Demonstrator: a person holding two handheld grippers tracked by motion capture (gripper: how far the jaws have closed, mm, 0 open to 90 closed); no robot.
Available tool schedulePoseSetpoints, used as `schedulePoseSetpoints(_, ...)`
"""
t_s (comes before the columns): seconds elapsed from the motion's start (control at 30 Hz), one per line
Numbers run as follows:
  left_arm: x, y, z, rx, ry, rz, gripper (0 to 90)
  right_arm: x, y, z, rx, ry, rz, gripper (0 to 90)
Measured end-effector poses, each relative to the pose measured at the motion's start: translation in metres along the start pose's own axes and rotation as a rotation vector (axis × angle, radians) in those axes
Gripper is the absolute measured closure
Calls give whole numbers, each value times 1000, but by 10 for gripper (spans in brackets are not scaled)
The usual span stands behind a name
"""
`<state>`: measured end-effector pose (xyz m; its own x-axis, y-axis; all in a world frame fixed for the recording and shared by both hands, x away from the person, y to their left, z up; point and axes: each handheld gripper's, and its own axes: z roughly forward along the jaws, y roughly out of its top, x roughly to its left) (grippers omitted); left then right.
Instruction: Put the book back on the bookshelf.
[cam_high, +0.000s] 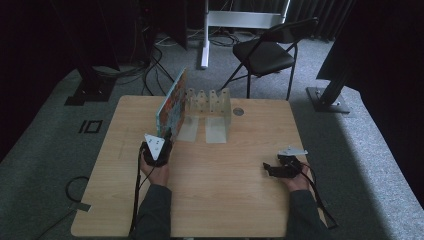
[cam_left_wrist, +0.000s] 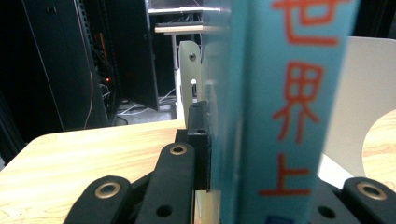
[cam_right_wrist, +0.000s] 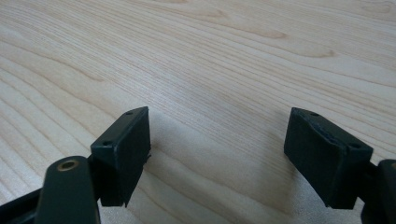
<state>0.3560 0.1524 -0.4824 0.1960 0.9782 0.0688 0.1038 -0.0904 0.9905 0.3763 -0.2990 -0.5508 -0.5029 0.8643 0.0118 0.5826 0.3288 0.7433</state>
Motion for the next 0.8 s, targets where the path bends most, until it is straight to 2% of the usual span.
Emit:
schedulePoseSetpoints(0.13,0,-1,-1,4,-4,-1,809,0,0,0,0,1,0,224)
schedulePoseSetpoints(0.5,2,-7,-4,7,4,-47,809,0,0,0,1,0,1,224)
schedulePoseSetpoints(0.8,3,-9,-6,11,4,-62,809,0,0,0,2,0,-2,224)
